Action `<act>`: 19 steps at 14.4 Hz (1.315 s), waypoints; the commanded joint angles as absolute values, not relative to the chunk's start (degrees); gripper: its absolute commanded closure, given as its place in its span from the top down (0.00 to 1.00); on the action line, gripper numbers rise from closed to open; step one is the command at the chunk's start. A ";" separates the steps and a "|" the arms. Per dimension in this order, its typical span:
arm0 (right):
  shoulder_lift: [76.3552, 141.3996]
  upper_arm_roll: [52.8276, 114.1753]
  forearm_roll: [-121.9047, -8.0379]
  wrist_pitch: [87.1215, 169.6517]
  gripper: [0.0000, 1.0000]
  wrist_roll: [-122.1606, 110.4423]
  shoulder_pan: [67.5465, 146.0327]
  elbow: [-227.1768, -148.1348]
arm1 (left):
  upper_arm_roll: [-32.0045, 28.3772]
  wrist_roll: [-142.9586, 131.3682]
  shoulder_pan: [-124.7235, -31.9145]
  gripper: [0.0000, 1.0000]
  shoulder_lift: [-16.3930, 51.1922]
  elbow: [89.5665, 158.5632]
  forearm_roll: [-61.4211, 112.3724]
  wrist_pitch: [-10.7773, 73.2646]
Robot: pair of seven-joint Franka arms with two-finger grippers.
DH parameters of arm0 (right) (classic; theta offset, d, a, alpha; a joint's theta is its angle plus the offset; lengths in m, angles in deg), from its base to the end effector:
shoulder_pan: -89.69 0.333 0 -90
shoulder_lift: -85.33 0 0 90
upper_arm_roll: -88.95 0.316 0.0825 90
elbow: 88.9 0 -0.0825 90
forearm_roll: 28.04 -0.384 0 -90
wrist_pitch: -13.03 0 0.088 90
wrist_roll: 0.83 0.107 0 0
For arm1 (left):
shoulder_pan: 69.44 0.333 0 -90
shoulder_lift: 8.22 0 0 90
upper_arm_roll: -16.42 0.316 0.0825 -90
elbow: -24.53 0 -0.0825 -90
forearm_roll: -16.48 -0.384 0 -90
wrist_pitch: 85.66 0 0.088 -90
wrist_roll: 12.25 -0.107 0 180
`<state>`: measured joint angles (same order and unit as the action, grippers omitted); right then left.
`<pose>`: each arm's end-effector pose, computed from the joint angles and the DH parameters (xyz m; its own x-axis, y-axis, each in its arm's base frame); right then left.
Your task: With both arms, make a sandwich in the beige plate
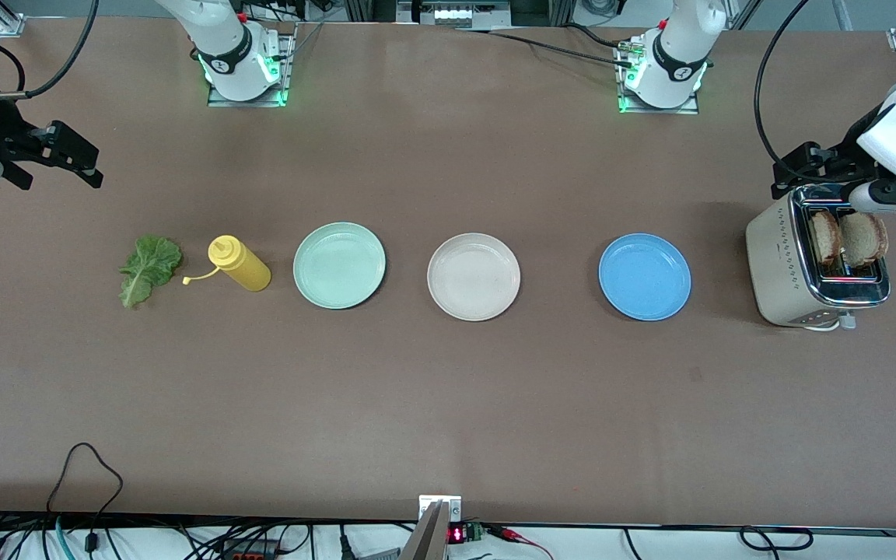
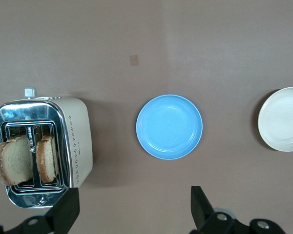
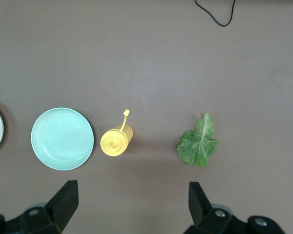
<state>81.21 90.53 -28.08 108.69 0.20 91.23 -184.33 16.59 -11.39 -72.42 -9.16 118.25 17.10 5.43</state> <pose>0.5404 0.0301 0.6278 0.9965 0.0363 0.0758 0.0364 -0.9993 -0.0001 0.5489 -0.0281 0.6045 0.9990 -0.0338 -0.0297 -0.0335 -0.9994 0.0104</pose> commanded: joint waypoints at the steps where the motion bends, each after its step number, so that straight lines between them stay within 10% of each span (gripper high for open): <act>1: 80.40 90.71 -28.39 108.13 1.00 -0.65 91.10 -184.79 | 16.69 -12.25 -72.17 1.00 -9.19 117.52 17.80 4.43; 19: 80.40 90.62 -28.39 108.04 1.00 -0.56 91.10 -184.79 | 17.39 -11.11 -71.47 1.00 -8.05 117.52 17.71 0.30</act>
<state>81.21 90.53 -28.08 108.60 0.20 91.23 -184.33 17.19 -11.27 -72.11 -8.75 118.28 17.10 1.95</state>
